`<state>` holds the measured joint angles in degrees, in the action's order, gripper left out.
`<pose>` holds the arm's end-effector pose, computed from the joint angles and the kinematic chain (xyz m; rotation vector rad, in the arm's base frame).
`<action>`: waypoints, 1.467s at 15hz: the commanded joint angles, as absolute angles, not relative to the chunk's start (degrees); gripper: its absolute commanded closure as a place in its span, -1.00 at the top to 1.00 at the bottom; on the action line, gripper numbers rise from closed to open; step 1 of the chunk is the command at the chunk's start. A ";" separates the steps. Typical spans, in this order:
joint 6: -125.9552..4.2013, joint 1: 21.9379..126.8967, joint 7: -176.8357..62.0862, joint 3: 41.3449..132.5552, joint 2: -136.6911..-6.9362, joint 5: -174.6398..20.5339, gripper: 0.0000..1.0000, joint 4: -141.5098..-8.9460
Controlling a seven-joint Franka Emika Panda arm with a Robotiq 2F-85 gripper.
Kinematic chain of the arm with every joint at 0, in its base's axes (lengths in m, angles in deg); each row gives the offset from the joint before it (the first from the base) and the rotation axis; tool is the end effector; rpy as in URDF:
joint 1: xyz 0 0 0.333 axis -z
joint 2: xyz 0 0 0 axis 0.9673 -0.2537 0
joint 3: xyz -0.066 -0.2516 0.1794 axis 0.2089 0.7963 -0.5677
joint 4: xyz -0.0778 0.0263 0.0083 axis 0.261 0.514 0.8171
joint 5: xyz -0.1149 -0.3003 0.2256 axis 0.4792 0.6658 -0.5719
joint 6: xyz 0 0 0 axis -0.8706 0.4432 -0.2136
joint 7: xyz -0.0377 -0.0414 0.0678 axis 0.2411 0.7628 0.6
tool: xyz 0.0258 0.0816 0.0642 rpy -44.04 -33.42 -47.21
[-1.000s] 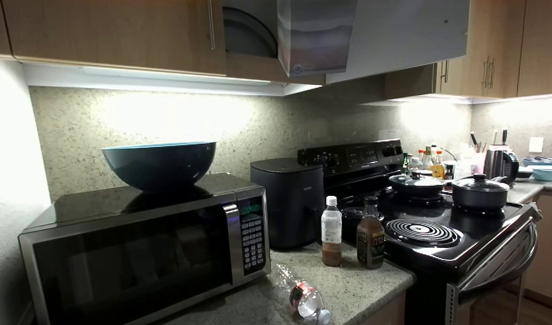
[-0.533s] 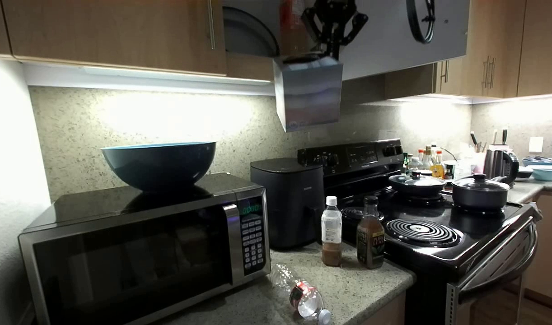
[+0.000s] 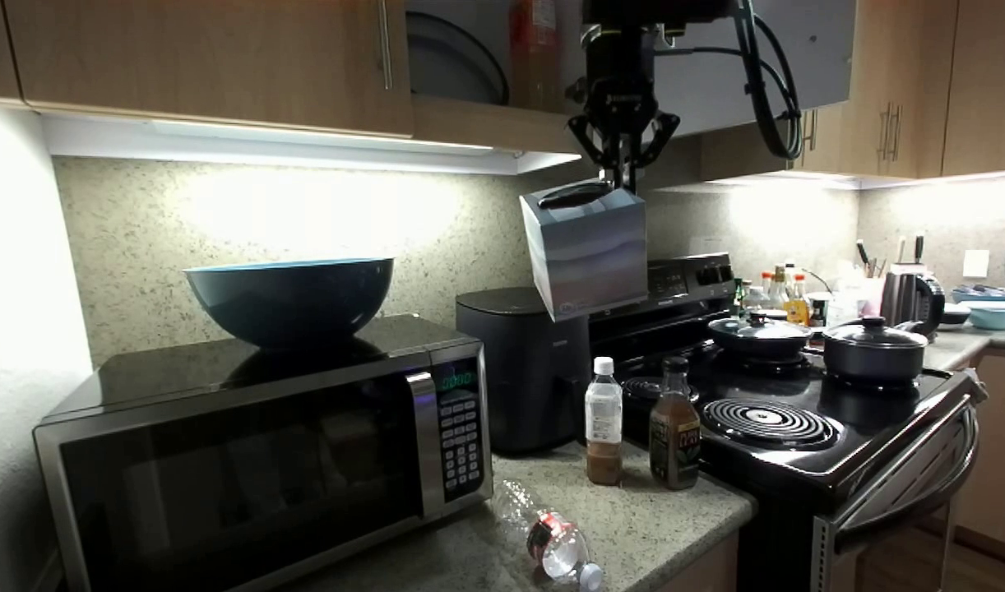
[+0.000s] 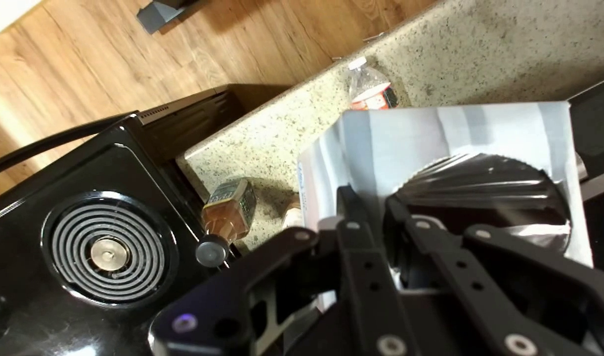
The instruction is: Pick up the box from the cabinet and put it on the counter
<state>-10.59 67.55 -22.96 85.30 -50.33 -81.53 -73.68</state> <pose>0.5138 0.0510 0.6557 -2.9913 0.8982 0.0571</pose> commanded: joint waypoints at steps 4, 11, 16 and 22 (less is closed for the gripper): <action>-10.27 70.52 -23.81 83.45 -51.34 -83.14 -0.88 -73.99; -10.46 73.50 -25.80 84.35 -60.91 -88.54 -0.87 -75.42; -10.30 73.05 -24.07 84.41 -63.78 -86.69 -0.74 -75.53; -9.54 73.83 -25.96 84.67 -65.55 -88.99 -0.89 -74.67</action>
<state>-10.31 72.79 -24.09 84.68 -64.05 -86.71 -75.00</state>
